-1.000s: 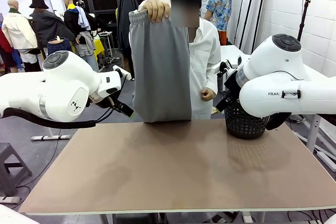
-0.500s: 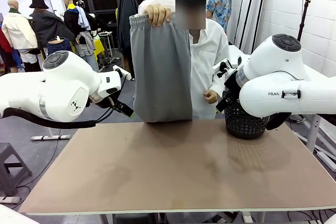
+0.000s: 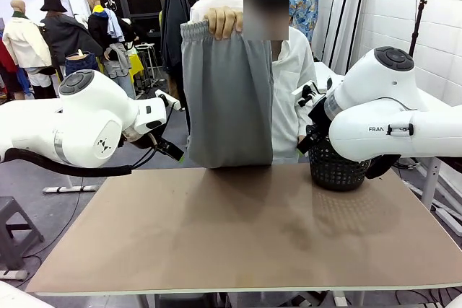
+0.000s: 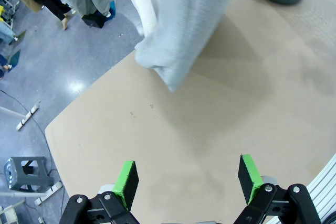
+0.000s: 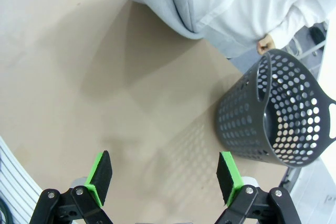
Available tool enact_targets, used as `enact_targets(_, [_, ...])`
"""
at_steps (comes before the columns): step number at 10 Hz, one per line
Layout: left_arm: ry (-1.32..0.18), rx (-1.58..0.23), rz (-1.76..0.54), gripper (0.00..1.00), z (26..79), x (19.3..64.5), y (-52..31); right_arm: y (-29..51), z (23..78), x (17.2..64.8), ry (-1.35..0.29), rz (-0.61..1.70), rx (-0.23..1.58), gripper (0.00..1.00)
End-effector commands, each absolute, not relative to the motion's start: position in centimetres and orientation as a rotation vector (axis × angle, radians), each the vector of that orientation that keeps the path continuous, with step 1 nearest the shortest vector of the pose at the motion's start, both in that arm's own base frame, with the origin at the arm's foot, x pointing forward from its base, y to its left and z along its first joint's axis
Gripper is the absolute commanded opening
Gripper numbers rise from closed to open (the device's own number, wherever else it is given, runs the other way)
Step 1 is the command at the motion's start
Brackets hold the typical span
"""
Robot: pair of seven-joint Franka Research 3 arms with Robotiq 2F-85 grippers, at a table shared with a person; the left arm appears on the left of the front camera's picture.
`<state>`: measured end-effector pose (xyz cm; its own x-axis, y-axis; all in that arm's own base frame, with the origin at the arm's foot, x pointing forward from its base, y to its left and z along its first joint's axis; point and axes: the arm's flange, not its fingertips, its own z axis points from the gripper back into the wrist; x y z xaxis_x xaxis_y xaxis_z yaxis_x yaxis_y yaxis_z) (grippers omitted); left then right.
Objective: Fold the training pants.
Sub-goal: Grab both ends of the Training pants handed by a person.
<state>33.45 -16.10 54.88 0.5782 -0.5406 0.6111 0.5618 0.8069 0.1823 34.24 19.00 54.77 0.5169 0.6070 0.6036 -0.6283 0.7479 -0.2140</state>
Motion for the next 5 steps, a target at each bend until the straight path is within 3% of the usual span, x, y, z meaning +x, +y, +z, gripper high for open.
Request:
enact_targets(1, [-0.705,-0.03,-0.651,1.0,54.92,33.44,-16.08,19.13,54.78,34.18,-0.711,0.745,0.038,1.0])
enact_targets(5, [-0.705,-0.03,-0.651,1.0,54.92,33.44,-16.08,19.13,54.78,34.18,-0.711,0.745,0.038,1.0])
